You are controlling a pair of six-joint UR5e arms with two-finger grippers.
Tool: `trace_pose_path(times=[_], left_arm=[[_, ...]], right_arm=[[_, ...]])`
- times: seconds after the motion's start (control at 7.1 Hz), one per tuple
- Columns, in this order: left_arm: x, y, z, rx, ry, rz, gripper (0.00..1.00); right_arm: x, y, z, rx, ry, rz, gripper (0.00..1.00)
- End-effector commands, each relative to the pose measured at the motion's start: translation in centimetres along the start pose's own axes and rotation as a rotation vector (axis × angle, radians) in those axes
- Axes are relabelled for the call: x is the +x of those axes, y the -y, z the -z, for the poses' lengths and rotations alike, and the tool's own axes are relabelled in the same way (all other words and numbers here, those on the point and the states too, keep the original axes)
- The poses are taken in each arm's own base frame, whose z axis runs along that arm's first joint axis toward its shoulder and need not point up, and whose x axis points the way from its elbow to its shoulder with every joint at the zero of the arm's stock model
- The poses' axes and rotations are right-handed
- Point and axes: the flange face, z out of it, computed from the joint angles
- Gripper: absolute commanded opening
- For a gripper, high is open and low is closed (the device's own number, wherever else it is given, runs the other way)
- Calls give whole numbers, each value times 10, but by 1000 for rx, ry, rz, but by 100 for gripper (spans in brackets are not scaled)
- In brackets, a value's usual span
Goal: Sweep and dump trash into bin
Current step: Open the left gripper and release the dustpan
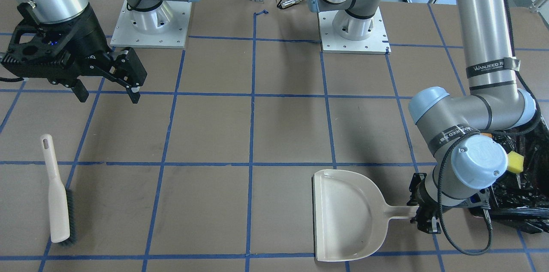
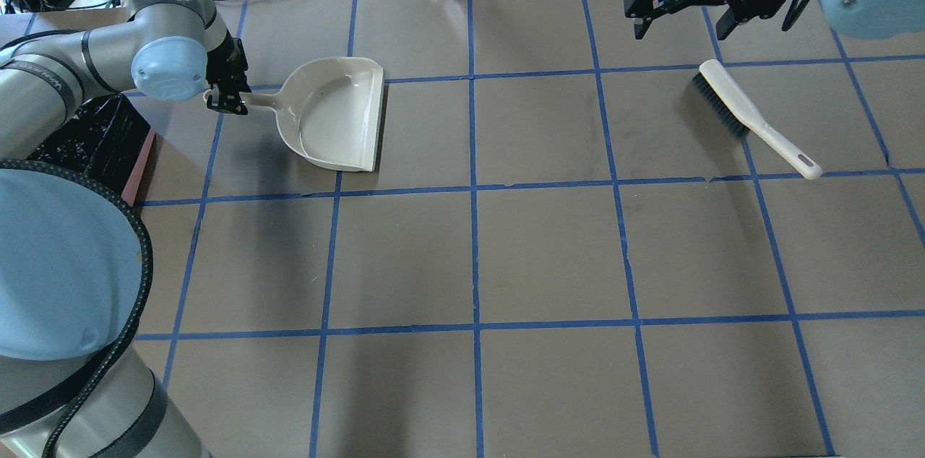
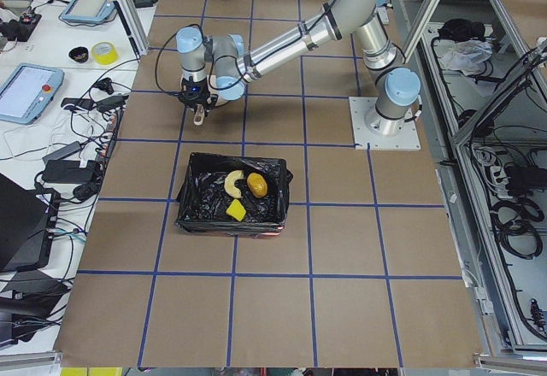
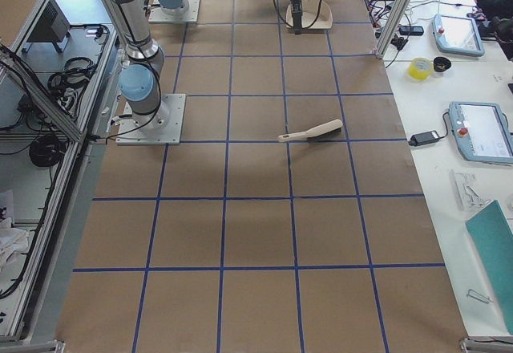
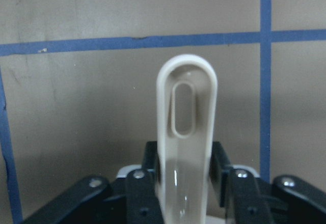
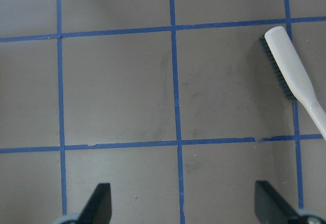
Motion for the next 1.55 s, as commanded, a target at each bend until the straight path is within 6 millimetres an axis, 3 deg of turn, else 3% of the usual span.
trace_pose_path(times=[0.0, 0.14, 0.28, 0.42, 0.56, 0.7, 0.84, 0.99, 1.27, 1.41], left_arm=[[-2, -1, 3, -2, 4, 9, 59], [-2, -5, 15, 1, -11, 6, 61], [-4, -16, 43, 5, -39, -53, 59], [-17, -19, 78, -9, 3, -165, 52], [-30, -18, 123, -6, -11, -338, 54], [-38, -21, 172, 48, -83, -696, 65], [-52, -20, 213, 100, -124, -939, 70], [-72, -28, 241, 110, -159, -973, 85], [-87, -48, 223, 51, -141, -1008, 100], [-93, -53, 212, 15, -137, -1000, 100]], right_arm=[[-1, -1, 0, -7, 5, -1, 100], [-1, -1, 0, -7, 5, -1, 100], [0, 0, -1, -9, 7, -1, 100], [0, 0, -1, -9, 10, -1, 100], [0, 0, -1, -9, 11, -1, 100], [0, 0, -1, -10, 11, -1, 100], [0, -1, -2, -12, 10, -1, 100], [0, -1, -2, -12, 11, -1, 100], [0, -1, -2, -12, 11, -1, 100], [0, -1, -3, -13, 11, -1, 100]])
